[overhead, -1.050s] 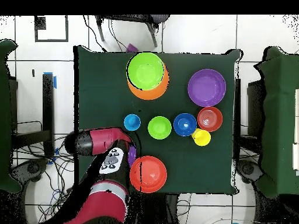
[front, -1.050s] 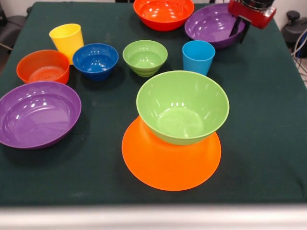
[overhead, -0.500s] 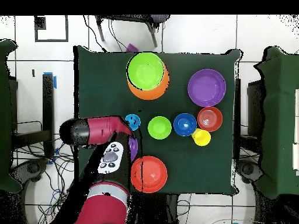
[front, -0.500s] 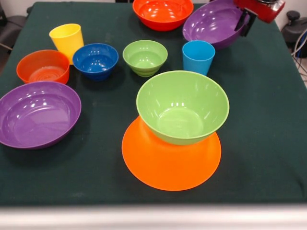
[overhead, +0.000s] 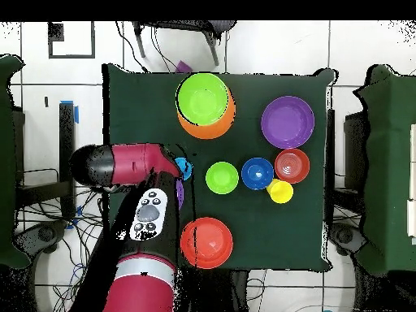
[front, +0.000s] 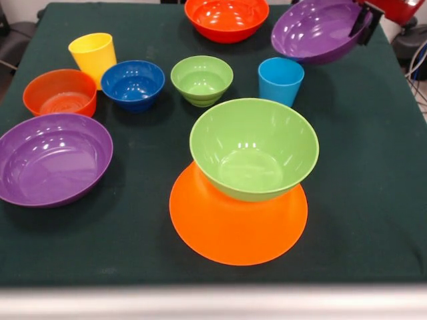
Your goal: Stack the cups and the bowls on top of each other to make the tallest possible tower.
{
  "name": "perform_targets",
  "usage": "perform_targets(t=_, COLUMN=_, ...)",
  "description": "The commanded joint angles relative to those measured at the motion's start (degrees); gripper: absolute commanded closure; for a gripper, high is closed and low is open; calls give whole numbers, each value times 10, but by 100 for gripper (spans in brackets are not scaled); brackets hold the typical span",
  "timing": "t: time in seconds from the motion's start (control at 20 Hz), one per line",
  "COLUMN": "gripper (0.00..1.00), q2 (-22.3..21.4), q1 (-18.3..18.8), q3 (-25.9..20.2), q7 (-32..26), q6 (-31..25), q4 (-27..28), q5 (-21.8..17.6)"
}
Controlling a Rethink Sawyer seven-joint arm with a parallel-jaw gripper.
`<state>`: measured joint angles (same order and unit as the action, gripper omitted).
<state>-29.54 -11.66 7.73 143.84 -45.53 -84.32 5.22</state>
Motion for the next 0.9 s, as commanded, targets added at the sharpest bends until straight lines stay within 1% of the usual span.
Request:
perform_targets(t=0.05, gripper=100, q2=5, q1=-11, q3=-40, q7=83, q6=-85, q4=60, q5=29)
perform_targets(t=0.25, gripper=100, q2=14, q1=-13, q3=-38, q7=84, q6=-117, q4=92, q5=34)
perform_targets(t=0.45, gripper=100, q2=19, q1=-18, q3=-39, q7=96, q6=-160, q4=128, q5=45)
perform_targets(t=0.65, gripper=100, q2=43, q1=-17, q3=-33, q7=94, q6=-220, q4=200, q5=37)
perform_targets(t=0.75, gripper=100, q2=56, q1=-12, q3=-32, q7=77, q6=-225, q4=224, q5=28)
perform_targets(t=0.9, gripper=100, q2=91, q1=0, q3=-32, q7=45, q6=-260, q4=294, q5=8)
